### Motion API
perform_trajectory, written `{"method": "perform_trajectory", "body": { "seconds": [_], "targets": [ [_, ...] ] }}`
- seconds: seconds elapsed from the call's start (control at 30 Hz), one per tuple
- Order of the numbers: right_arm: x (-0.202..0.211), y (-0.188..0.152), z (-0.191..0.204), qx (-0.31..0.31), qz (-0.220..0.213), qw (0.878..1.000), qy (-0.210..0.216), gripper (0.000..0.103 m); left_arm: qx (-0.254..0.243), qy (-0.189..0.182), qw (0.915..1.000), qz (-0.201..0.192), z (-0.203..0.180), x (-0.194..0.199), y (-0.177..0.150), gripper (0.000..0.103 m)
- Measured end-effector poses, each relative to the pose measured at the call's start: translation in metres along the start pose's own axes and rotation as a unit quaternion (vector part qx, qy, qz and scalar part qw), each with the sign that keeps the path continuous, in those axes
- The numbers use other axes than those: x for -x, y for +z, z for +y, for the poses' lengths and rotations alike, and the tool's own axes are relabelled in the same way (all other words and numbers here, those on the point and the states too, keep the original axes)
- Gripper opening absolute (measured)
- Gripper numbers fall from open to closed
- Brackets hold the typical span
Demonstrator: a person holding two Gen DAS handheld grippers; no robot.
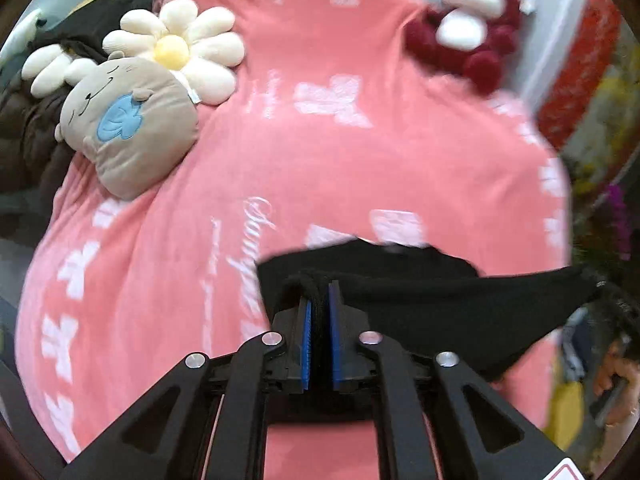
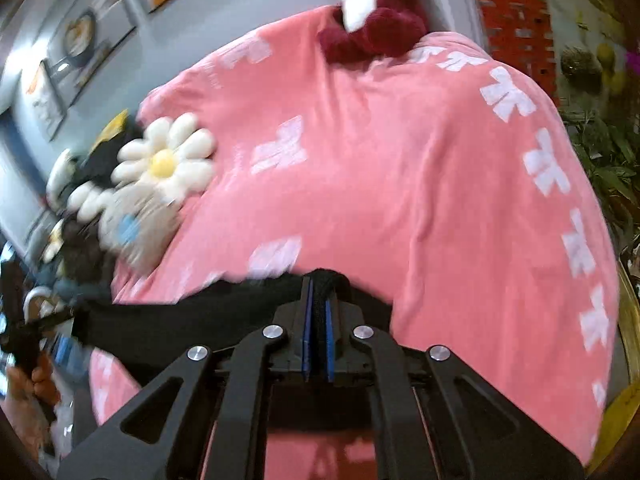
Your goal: Fold small clothes
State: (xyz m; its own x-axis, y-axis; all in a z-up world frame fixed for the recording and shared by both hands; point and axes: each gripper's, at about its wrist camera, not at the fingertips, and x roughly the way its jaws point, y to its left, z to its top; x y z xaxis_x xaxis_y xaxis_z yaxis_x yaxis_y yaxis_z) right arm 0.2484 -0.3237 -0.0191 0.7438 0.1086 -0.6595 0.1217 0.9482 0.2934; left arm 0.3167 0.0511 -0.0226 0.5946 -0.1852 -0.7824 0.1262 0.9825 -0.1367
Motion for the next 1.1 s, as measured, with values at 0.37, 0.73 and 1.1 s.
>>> {"method": "perform_trajectory", "body": {
  "seconds": [0.37,0.73,1.1],
  "targets": [
    [-0.038,-0.085,-0.019,0.007,0.065,0.997,-0.034,0.037,0.033,0.029,0.9981,0.043,0.010,-0.079,-0.041,0.063],
    [-0.044,-0.114,-0.043,-0.050,0.114,0.992,-0.020,0.009,0.030,0.037,0.9908,0.127,-0.010,-0.097,-0.103,0.066],
    [-0.054,-0.082,0.057,0.070,0.148,0.985,0.060,0.008,0.024,0.044,0.9915,0.120,-0.005,-0.094,-0.126,0.071]
  ]
}}
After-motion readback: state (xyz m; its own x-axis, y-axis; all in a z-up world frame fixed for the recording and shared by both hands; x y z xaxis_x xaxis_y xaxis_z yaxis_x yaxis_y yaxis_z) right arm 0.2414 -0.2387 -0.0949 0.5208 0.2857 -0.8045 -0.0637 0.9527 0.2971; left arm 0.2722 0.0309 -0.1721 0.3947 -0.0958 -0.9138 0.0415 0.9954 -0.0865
